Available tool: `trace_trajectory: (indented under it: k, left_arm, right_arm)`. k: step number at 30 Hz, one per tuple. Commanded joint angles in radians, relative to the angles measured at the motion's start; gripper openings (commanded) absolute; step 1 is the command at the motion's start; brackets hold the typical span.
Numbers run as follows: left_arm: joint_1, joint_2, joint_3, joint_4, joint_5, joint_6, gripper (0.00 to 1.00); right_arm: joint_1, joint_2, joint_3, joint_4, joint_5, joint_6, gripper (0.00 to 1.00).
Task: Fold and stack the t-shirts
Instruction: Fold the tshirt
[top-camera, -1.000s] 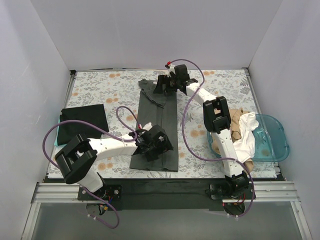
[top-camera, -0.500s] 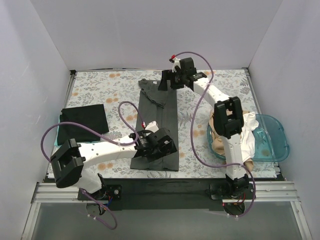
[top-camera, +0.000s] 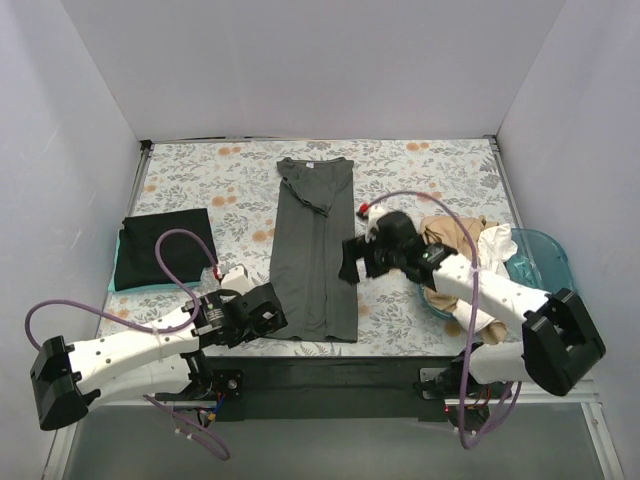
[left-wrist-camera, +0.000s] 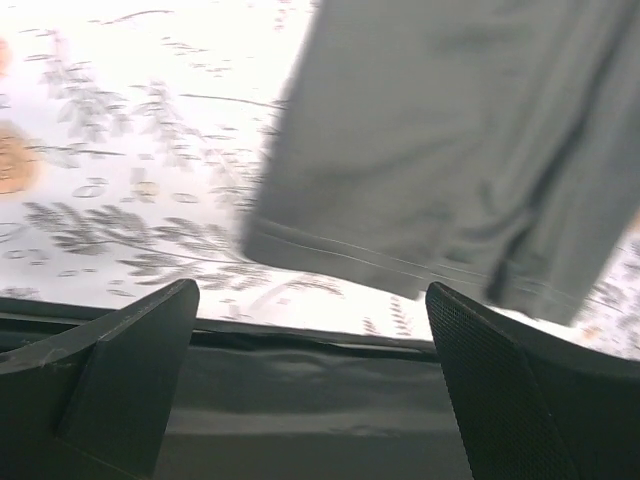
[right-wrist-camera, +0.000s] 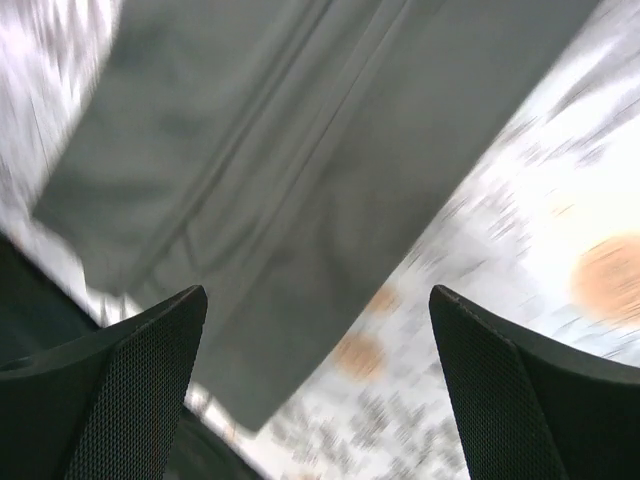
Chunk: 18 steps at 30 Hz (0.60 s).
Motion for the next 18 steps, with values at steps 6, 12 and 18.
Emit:
trace_trajectory:
  k: [6, 12, 18]
  left_arm:
    - [0.122, -0.069, -0.162, 0.154, 0.067, -0.136, 0.98]
    - [0.133, -0.087, -0.181, 0.191, 0.089, -0.138, 0.98]
    - [0.135, -0.112, -0.193, 0.147, 0.075, -0.163, 0.98]
  right_arm:
    - [0.431, -0.086, -0.156, 0.032, 0.289, 0.178, 0.93]
    - [0.577, 0.119, -0.003, -0.081, 0.438, 0.15, 0.79]
    - [0.611, 0.276, 0.117, -0.155, 0.456, 0.134, 0.46]
